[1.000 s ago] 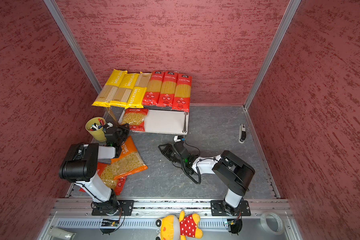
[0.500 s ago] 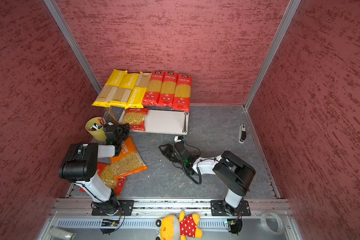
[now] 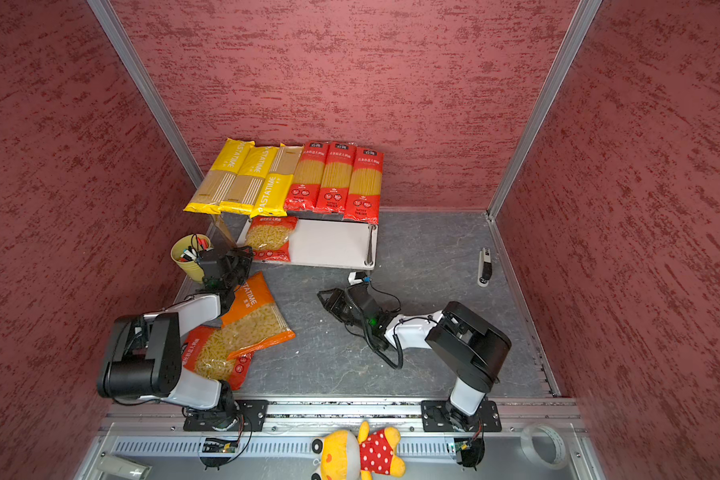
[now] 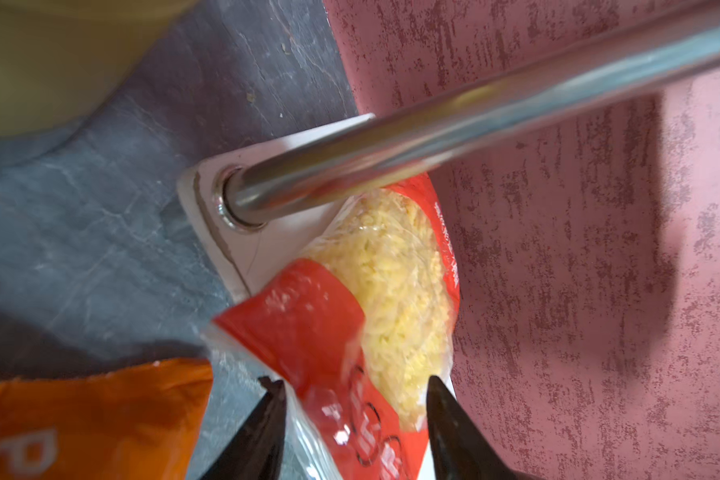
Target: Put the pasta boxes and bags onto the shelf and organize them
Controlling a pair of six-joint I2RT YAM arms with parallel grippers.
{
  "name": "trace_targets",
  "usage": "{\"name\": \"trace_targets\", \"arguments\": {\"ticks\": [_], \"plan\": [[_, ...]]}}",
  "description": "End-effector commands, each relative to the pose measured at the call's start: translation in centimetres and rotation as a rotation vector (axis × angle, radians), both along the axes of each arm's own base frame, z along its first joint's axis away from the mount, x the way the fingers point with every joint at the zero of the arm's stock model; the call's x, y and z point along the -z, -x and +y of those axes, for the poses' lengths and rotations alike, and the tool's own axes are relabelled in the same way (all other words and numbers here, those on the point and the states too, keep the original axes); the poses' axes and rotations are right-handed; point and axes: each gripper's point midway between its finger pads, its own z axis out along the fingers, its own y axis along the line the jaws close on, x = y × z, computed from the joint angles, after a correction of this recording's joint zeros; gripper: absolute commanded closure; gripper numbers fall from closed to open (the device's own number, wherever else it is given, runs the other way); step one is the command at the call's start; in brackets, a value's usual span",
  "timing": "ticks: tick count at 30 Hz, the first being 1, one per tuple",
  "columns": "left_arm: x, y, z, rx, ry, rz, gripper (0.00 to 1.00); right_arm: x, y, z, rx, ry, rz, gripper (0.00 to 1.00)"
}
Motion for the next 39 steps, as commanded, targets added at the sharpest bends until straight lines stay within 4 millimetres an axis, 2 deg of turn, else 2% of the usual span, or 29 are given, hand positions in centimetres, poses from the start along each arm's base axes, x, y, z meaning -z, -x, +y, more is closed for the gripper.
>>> {"name": "trace_targets", "arguments": {"ticks": [1,6,12,15,18,23,28,30,33,39], "plan": [[1.1,2.0,-0.1,-0.005,-0.028,0.089,0.45,-1.1,-1.0,0.1,-0.009,0.089,-0.085,0.57],[0.3,4.8,-0.8,0.031,-0.062,0.112,0.44,-0.6,-0.3,1.3,-0.175,0.294,-0.177,0.59],[-2.4,8.1,-2.8,0.167,-0.240,0.108,0.43,1.0,2.0,4.4,-0.422,0.475,-0.227,0.56],[-3.1,9.6,-3.5,0.283,-0.336,0.131,0.42,2.1,4.0,7.1,-0.549,0.480,-0.235,0.52],[-3.6,11.1,-3.8,0.365,-0.418,0.167,0.42,2.9,5.1,9.4,-0.643,0.494,-0.236,0.48],[-3.7,13.4,-3.5,0.404,-0.421,0.188,0.42,5.1,5.0,11.5,-0.726,0.523,-0.214,0.41],[-3.3,14.3,-3.4,0.395,-0.352,0.175,0.42,6.7,5.8,14.0,-0.818,0.539,-0.203,0.38],[-3.3,14.3,-3.3,0.394,-0.346,0.177,0.42,7.2,5.9,14.5,-0.835,0.544,-0.199,0.41],[-3.7,14.2,-3.3,0.396,-0.345,0.171,0.42,7.7,5.7,14.5,-0.829,0.562,-0.195,0.51],[-4.0,14.2,-3.4,0.400,-0.345,0.163,0.42,6.6,5.0,13.4,-0.784,0.596,-0.246,0.82]]}}
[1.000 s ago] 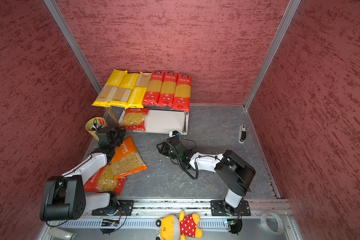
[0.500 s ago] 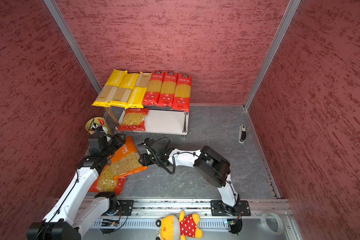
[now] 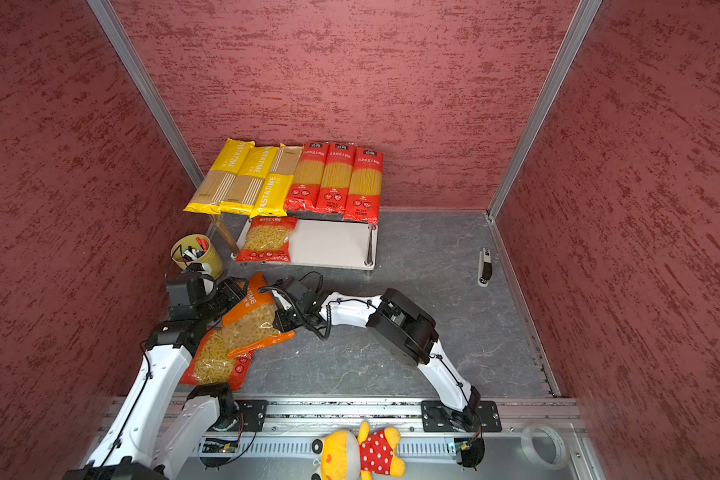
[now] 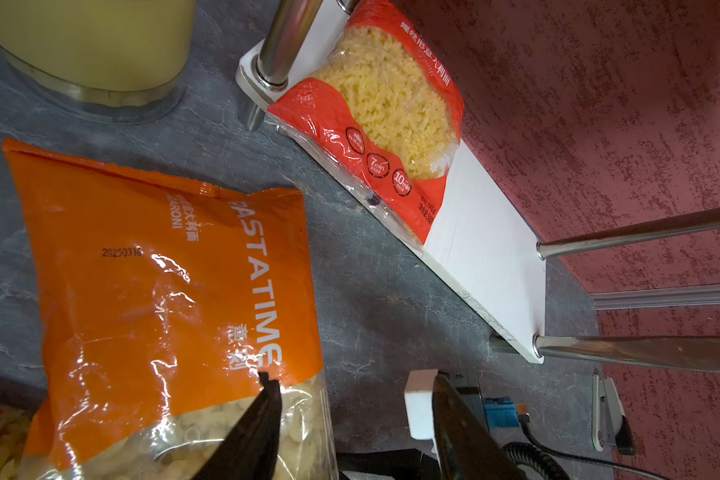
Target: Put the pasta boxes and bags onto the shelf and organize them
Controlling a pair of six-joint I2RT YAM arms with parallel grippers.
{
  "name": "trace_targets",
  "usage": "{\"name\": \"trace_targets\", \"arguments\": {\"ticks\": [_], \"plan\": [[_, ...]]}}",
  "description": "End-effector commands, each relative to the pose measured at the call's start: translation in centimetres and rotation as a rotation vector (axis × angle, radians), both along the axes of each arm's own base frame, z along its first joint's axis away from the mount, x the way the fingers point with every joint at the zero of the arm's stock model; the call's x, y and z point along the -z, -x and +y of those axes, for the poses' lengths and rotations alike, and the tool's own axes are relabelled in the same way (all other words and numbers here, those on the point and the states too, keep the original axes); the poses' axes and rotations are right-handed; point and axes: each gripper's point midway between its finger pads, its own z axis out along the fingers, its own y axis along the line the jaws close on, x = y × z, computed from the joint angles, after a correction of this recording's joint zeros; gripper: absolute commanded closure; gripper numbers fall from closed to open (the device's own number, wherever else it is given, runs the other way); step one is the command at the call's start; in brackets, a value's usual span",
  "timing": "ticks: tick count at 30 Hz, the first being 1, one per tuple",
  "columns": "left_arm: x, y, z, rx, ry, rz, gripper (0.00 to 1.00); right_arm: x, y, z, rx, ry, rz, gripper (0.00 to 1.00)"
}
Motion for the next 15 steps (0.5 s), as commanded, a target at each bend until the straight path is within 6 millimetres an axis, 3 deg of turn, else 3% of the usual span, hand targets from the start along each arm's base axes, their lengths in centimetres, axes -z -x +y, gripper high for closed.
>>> {"name": "trace_targets", "arguments": {"ticks": [1,9,15], "plan": [[-0.2,0.1,-0.2,0.022,-0.001,-0.007,0.42,-0.5,0.4,-1.2,-0.006,0.042,-0.035,0.84],[-0.5,0.2,-0.2,0.024,-0.006,-0.016,0.42,-1.1,0.1,-3.9,-0.033,0.129,-0.105,0.94],[-0.8,0.2,-0.2,0.025,-0.012,-0.026,0.42,-0.9,-0.9,-9.3,0.002,0.271,-0.153,0.97]]}}
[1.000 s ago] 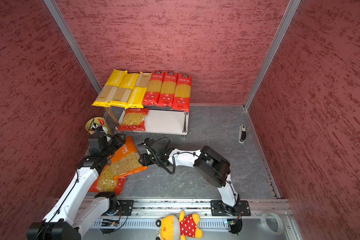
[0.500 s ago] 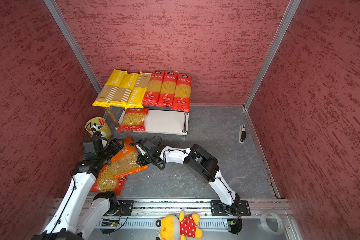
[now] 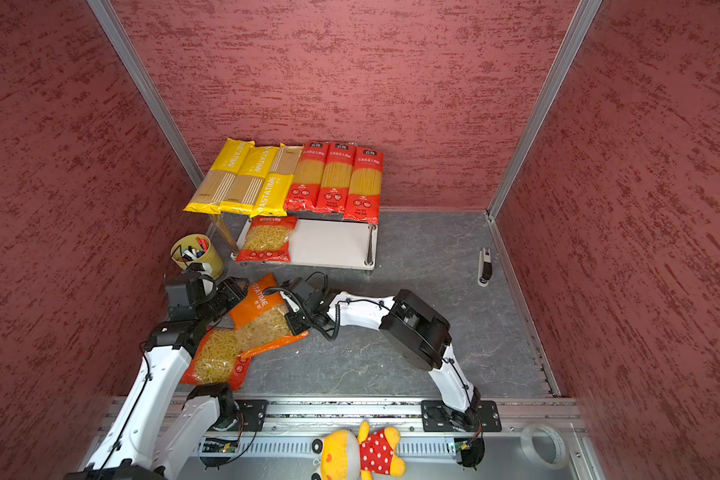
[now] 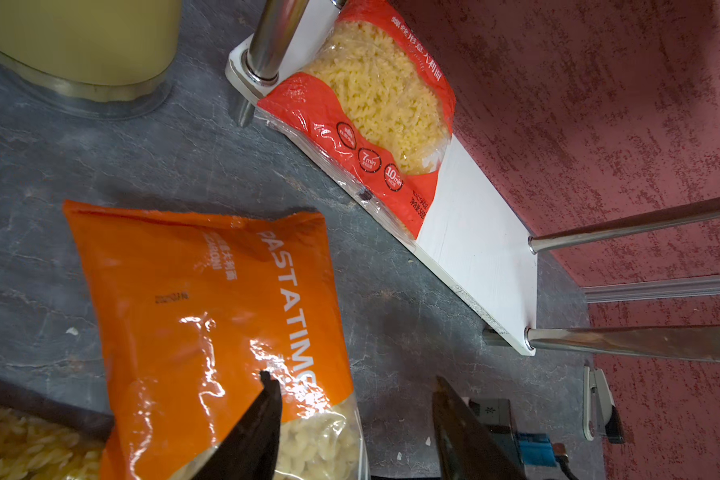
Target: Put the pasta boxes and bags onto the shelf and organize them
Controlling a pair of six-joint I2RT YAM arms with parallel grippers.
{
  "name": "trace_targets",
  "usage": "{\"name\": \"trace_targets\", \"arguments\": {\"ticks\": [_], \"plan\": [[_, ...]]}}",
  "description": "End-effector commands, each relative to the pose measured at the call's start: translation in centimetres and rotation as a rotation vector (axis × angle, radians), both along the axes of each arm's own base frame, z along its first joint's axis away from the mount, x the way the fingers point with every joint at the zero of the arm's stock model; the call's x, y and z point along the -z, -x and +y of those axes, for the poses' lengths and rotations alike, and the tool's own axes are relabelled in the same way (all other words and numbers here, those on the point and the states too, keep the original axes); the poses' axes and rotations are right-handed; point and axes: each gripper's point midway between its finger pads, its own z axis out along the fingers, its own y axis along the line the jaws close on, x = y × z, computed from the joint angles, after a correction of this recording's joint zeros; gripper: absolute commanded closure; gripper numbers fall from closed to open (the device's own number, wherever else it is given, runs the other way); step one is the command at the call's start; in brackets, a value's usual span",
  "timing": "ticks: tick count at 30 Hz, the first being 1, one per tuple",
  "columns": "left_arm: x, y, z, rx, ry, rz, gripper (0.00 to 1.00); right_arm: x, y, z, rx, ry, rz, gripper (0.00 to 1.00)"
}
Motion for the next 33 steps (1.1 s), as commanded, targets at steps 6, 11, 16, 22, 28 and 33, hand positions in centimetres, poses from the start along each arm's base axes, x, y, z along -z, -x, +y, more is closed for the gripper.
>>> {"name": "trace_targets", "arguments": {"ticks": [6,11,16,22,28,33], "plan": [[-0.3,0.0,0.1,0.009,-0.016,-0.015,0.42,-0.9,-0.8,-11.9,0.084,0.293,-0.096,0.94],[-0.5,-0.5,-0.2,0.017,-0.009,-0.024,0.42,-2.0,0.4,-17.1,0.109,0.449,-0.133,0.83],[-0.8,-0.9,-0.5,0.030,-0.016,-0.028,0.42,-4.7,-0.2,-17.4,0.173,0.433,-0.162,0.60],[-0.4,-1.0,0.2,0.011,-0.084,-0.020,0.42,-8.0,0.1,-6.6,0.245,-0.095,0.018,0.58],[-1.8,-1.1,3.2,-0.066,-0.063,-0.035,0.41,-7.6,0.8,2.6,0.108,-0.206,0.076,0.57],[-2.8,-0.8,3.7,-0.073,-0.109,-0.039,0.41,-4.2,2.5,7.6,-0.080,-0.163,0.101,0.53]]}}
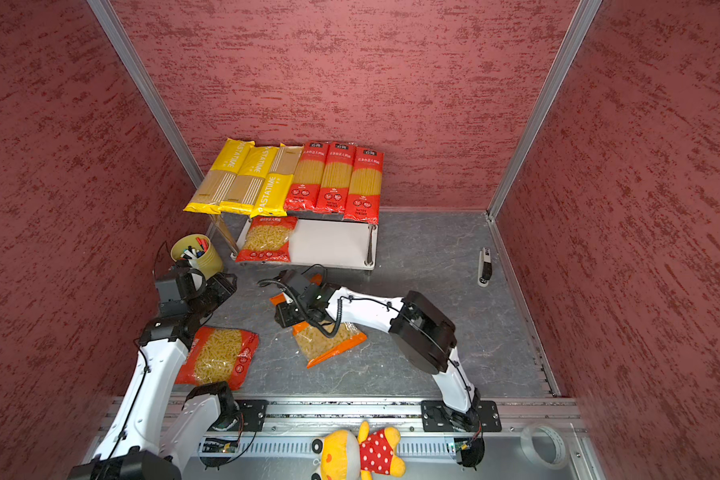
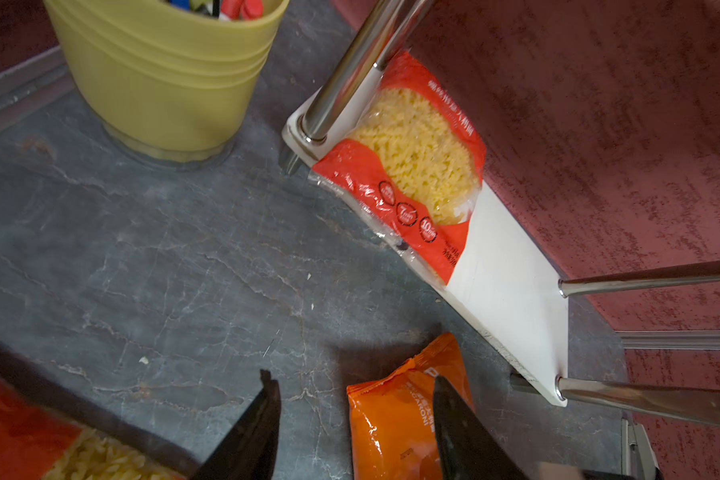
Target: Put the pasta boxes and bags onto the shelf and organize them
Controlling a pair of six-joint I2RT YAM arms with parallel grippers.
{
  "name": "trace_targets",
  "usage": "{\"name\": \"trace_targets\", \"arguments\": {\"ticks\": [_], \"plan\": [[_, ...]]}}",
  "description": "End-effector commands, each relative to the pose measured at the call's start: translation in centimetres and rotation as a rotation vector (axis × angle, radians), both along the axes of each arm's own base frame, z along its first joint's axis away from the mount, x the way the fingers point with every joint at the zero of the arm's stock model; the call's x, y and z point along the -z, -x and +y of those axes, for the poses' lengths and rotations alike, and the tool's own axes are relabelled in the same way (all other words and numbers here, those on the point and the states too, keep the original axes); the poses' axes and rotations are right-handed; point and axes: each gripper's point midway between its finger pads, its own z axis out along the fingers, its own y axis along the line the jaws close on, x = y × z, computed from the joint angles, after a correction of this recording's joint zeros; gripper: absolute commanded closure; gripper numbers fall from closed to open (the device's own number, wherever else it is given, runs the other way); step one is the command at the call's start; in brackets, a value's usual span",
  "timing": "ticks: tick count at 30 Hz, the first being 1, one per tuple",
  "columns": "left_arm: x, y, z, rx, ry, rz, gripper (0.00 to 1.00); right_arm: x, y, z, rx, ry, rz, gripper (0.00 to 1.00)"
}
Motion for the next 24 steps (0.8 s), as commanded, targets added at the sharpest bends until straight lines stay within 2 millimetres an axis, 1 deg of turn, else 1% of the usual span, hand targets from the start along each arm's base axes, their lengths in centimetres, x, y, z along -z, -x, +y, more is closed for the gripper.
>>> {"name": "trace_targets", "arguments": {"ticks": [1,4,7,12,15,17,19,21,24], "plan": [[-1.5,0.3,0.4,0.009,-0.052,-0.018,0.41,1.0,1.9,3.1,-0.150,-0.030,0.028,0.51],[-2.1,0.5,0.5,0.008,-0.067,-0.024,0.41,2.3,2.1,4.5,-0.204,-0.023,0.015,0.47],[-2.2,0.5,0.1,0.017,-0.046,-0.024,0.41,2.9,2.0,5.6,-0.239,-0.032,-0.017,0.41],[-1.8,0.4,-0.5,0.027,0.001,-0.037,0.41,5.0,1.4,6.5,-0.247,0.001,-0.020,0.39],[-1.6,0.3,-0.8,0.034,0.018,-0.039,0.41,6.4,1.7,7.2,-0.267,0.004,0.007,0.40],[-1.7,0.3,-0.9,0.036,0.020,-0.040,0.41,7.0,2.2,7.7,-0.289,0.007,0.020,0.45],[-1.8,0.3,-0.8,0.036,0.017,-0.043,0.41,6.8,2.8,8.1,-0.310,0.010,0.011,0.50],[-1.9,0.3,-0.8,0.037,0.014,-0.043,0.41,6.1,3.1,8.3,-0.327,0.007,-0.013,0.55],[-2.2,0.2,-1.0,0.043,0.020,-0.051,0.41,4.1,3.1,8.5,-0.340,-0.009,-0.041,0.71]]}}
